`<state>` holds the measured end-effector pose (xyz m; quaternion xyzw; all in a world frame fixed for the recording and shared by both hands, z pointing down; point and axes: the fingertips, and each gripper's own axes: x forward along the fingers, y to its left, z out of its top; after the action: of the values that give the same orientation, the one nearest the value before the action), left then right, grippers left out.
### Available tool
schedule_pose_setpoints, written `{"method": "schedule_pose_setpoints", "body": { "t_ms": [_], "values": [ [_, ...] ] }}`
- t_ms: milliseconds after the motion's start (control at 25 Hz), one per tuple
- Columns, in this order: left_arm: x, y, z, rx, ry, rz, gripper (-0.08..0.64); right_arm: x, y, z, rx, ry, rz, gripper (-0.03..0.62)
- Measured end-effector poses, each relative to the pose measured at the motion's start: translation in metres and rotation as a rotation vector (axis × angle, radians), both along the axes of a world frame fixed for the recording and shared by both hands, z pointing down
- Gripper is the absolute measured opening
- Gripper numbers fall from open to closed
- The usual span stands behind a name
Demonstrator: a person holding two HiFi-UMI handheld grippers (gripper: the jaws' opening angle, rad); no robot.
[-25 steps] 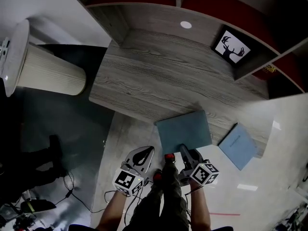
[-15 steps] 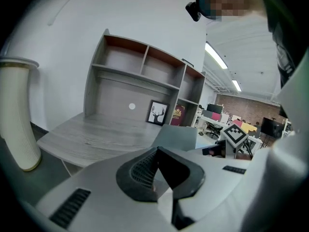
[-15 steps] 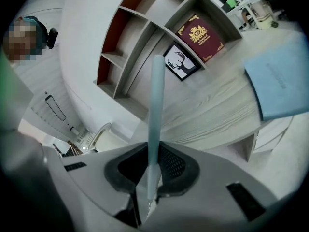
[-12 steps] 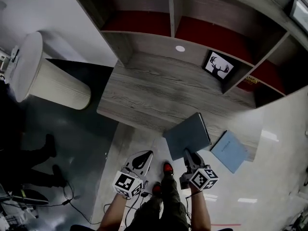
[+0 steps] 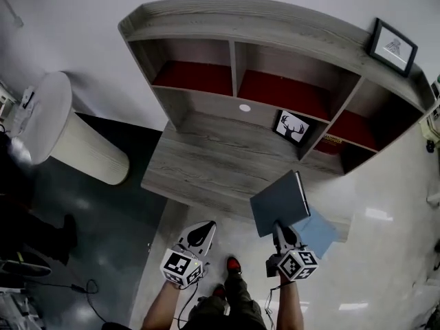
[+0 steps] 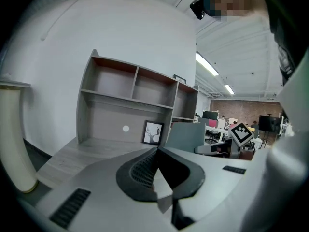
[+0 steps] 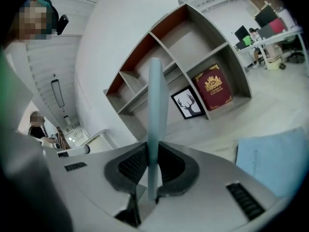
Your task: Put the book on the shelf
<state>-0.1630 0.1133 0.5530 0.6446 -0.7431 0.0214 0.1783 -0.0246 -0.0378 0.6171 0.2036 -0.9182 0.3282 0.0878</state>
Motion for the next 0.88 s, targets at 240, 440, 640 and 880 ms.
{"method": "schedule_pose_setpoints", "body": {
  "t_ms": [240, 440, 640, 880],
  "values": [
    [0.002, -0.013, -0.047, 0.083, -0.049, 0.003, 0.006, 0.015, -0.018, -0.061, 0.192, 0.013, 0.021, 0.071],
    [0.003, -0.021, -0.082, 0.139, -0.088, -0.007, 0.006, 0.023, -0.023, -0.11, 0.27, -0.043, 0.021, 0.071],
    [0.004, -0.023, -0.113, 0.183, -0.122, -0.01, 0.006, 0.025, -0.021, -0.151, 0.325, -0.089, 0.021, 0.071],
    [0.0, -0.028, -0.136, 0.22, -0.148, -0.002, 0.006, 0.02, -0.017, -0.191, 0.387, -0.141, 0.029, 0.071]
  ]
}}
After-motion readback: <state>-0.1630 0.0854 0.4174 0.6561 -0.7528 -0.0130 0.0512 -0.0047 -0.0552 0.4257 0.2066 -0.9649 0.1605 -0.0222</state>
